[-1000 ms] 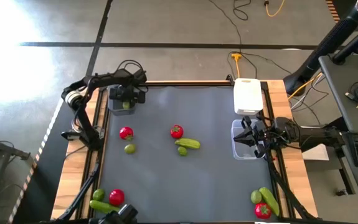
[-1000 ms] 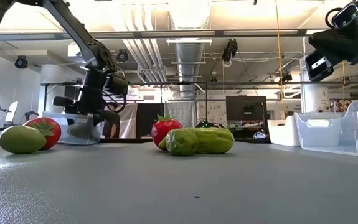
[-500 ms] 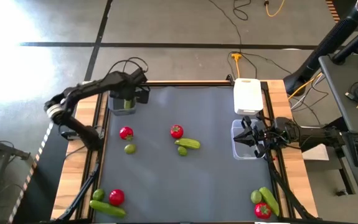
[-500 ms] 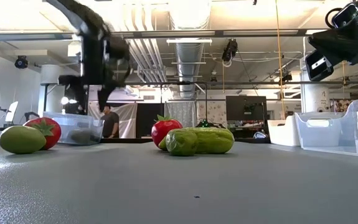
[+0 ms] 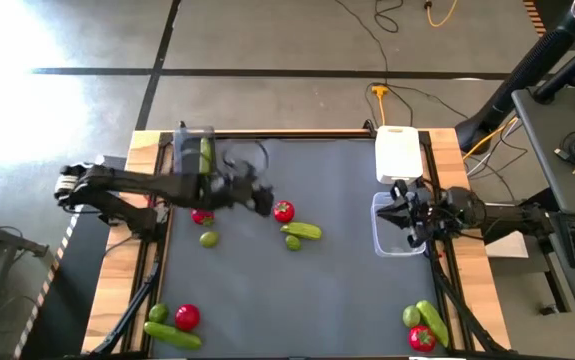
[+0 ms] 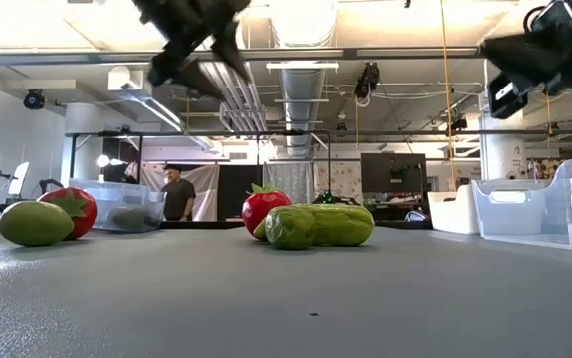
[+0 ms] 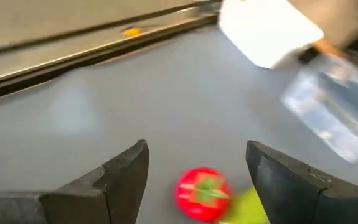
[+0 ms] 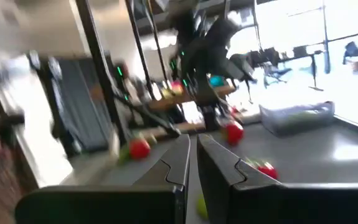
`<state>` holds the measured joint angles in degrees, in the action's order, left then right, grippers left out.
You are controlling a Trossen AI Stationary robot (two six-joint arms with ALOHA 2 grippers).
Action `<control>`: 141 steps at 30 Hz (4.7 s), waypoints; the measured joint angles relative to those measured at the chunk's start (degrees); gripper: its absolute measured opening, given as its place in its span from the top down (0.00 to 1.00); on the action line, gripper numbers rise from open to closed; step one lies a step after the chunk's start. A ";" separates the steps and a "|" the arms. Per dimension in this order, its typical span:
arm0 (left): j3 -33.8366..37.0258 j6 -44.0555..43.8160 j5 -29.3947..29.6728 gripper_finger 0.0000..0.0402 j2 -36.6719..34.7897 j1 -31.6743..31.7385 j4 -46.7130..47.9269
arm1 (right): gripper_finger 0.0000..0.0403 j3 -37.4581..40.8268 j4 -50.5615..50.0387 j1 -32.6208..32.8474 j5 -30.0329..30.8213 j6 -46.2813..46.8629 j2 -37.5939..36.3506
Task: Sort produce into baskets
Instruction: Put the cucumber into the black bin
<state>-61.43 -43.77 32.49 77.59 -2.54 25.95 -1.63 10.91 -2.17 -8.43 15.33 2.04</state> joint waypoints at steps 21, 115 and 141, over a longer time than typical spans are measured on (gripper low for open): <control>-26.64 35.45 -15.52 0.38 23.03 -10.43 10.52 | 0.94 0.00 14.29 0.00 1.01 30.33 0.02; -9.88 5.39 1.93 0.62 23.73 55.51 34.92 | 0.94 0.02 10.96 0.02 50.67 4.45 3.02; -11.39 16.26 -1.04 0.40 16.98 45.27 38.22 | 0.73 -0.68 11.63 0.05 45.34 11.61 4.83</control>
<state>-72.82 -27.51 31.45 94.56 42.73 64.17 -2.30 22.54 -2.12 36.91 26.94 6.87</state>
